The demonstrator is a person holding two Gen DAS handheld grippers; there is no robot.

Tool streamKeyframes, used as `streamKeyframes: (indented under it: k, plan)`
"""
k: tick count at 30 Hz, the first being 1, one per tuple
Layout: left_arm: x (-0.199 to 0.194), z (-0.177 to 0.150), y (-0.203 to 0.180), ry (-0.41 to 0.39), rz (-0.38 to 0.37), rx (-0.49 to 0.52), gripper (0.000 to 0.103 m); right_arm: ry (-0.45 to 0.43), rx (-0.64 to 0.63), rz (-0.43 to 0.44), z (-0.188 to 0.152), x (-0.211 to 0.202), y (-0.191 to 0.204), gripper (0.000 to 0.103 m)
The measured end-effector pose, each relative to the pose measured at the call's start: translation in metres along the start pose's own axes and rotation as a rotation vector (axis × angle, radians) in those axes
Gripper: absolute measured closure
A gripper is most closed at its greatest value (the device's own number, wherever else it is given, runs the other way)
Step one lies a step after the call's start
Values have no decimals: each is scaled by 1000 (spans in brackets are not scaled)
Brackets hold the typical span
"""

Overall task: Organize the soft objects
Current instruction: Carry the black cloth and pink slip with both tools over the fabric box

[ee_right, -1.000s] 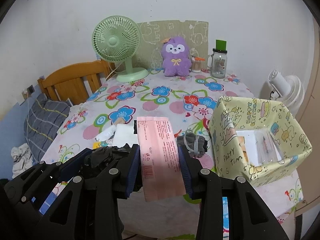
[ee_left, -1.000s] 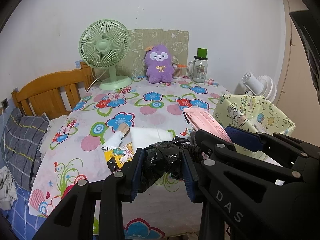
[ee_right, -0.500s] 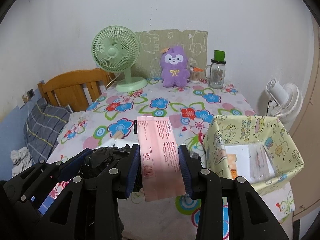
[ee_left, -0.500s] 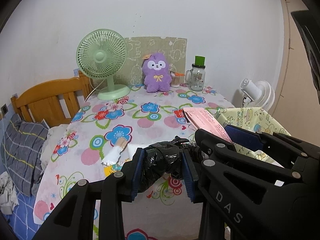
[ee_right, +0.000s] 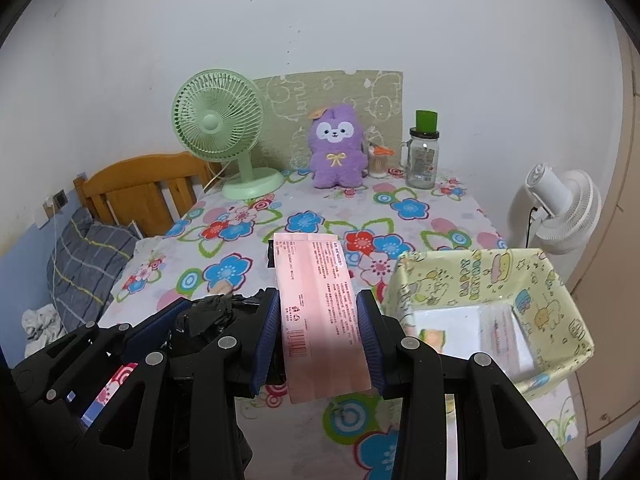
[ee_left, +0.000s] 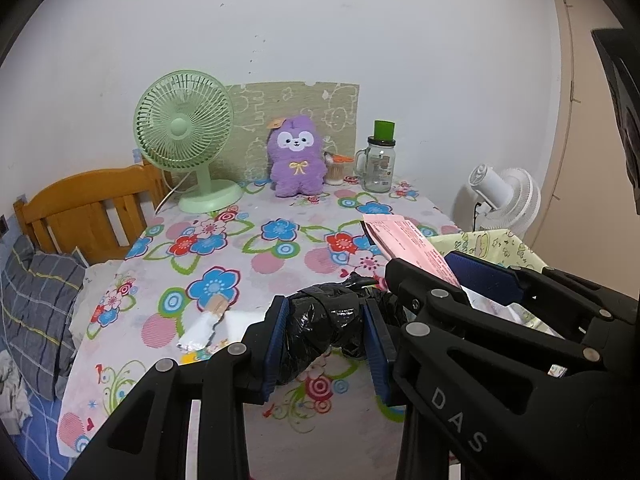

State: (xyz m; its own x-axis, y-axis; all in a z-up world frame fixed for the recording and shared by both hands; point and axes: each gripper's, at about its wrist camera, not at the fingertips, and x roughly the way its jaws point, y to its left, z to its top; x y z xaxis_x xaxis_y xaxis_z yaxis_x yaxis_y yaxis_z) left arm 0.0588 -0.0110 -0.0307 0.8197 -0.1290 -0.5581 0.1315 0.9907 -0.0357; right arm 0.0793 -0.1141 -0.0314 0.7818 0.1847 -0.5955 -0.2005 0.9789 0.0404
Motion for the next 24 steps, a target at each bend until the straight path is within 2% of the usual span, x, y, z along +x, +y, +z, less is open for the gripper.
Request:
streamKeyframes:
  k: [11, 24]
  plan:
    - [5, 12, -32, -13, -3, 41, 66, -25, 21, 0, 6, -7, -35, 60]
    - [18, 19, -74, -12, -44, 86, 66, -39, 53, -28, 6, -14, -79, 60]
